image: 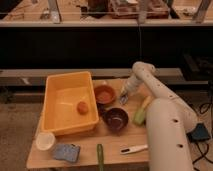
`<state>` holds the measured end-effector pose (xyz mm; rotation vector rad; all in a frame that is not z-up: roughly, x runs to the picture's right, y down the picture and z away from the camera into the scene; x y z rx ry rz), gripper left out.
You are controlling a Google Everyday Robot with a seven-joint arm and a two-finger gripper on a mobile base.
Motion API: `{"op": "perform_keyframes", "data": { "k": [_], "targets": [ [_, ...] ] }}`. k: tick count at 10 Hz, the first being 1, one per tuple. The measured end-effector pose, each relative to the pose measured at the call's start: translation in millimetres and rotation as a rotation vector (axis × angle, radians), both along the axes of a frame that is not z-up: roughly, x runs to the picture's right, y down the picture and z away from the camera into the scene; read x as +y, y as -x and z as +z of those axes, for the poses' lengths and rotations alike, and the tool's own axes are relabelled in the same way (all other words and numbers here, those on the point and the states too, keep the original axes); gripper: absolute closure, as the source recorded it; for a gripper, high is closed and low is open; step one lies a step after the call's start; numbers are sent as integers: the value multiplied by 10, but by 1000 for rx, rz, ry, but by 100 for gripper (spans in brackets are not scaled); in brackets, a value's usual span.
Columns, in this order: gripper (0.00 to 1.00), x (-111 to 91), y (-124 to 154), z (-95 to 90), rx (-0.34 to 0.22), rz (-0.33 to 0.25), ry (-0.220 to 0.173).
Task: Wipe table surface with towel
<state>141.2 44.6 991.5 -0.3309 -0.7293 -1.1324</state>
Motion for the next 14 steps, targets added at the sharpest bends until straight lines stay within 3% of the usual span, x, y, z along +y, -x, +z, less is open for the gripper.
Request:
{"op": "perform_keyframes", "data": {
  "k": [14],
  "targets": [
    [96,-29,-15,-40,2,-2,1]
  ]
}}
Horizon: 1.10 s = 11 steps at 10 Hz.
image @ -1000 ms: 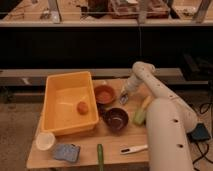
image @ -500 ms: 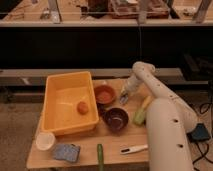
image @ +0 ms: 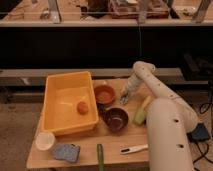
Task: Wipe table surface with towel
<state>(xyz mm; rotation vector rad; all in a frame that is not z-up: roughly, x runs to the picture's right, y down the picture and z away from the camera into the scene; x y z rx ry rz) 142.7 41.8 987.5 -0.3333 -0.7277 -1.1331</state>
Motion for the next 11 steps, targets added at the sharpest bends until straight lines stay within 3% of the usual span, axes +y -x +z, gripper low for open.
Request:
{"op": "perform_keyframes", "data": {
  "k": [2,5,9,11],
  "targets": [
    [96,1,6,-6,-1,-1,0],
    [96,-8,77,-168,29,-39,-63],
    [96,57,-20,-287,65,-57,-91],
    [96,141,-240,-268,98,-56,-111]
  ]
}}
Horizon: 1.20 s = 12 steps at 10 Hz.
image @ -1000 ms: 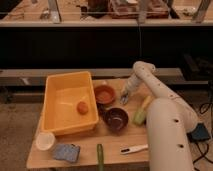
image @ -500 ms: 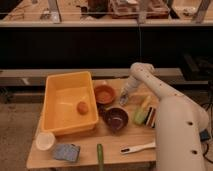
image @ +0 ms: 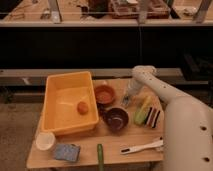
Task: Wipe table surface with towel
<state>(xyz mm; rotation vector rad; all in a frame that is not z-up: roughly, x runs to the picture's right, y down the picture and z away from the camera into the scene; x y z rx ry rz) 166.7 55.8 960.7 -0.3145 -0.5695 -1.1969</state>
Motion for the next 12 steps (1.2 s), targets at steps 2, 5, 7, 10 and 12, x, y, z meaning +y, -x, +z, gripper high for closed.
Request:
{"op": "perform_keyframes", "data": {
  "k": [2,5,7,10,12],
  "targets": [
    [96,22,-314,-3,36,23,-25],
    [96,-79,-476,-15,61,54,-50],
    [96,-155,-581,65,68,70,-54],
    [96,-461,-558,385,47,78,-64],
    [96,-541,-454,510,24,67,-66]
  ]
}}
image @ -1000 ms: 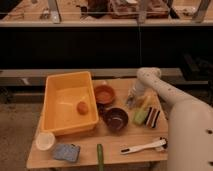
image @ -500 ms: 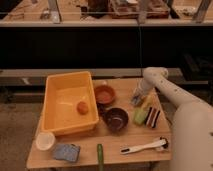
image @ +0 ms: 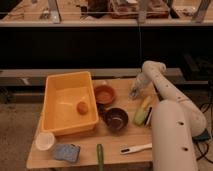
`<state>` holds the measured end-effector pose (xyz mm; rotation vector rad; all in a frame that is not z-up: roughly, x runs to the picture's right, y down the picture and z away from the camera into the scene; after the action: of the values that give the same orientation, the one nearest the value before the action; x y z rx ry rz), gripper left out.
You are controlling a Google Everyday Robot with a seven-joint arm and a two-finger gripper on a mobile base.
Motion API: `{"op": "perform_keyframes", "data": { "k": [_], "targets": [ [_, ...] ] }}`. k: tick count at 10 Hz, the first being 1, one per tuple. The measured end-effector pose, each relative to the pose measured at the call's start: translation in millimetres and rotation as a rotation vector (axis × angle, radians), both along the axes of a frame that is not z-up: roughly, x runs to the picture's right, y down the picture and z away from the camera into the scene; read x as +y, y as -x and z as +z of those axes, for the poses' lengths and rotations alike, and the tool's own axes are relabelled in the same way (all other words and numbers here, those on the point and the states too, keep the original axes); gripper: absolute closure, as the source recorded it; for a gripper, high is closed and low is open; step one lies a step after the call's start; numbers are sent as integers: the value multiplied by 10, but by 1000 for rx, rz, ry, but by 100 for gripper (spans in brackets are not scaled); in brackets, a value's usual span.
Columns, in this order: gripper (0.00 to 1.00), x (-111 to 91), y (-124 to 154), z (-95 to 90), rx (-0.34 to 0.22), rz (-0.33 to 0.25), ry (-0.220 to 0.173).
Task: Wipe table surface with towel
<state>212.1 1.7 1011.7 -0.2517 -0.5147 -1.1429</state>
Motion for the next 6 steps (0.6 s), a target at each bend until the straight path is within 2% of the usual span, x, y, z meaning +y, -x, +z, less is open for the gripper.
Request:
{"op": "perform_keyframes", "data": {
  "k": [3,4,6],
  "targets": [
    [96,84,474,61,-71,-45,15],
    [96,106,568,59,-88,-55,19],
    [96,121,567,40,-89,-57,26]
  ]
}}
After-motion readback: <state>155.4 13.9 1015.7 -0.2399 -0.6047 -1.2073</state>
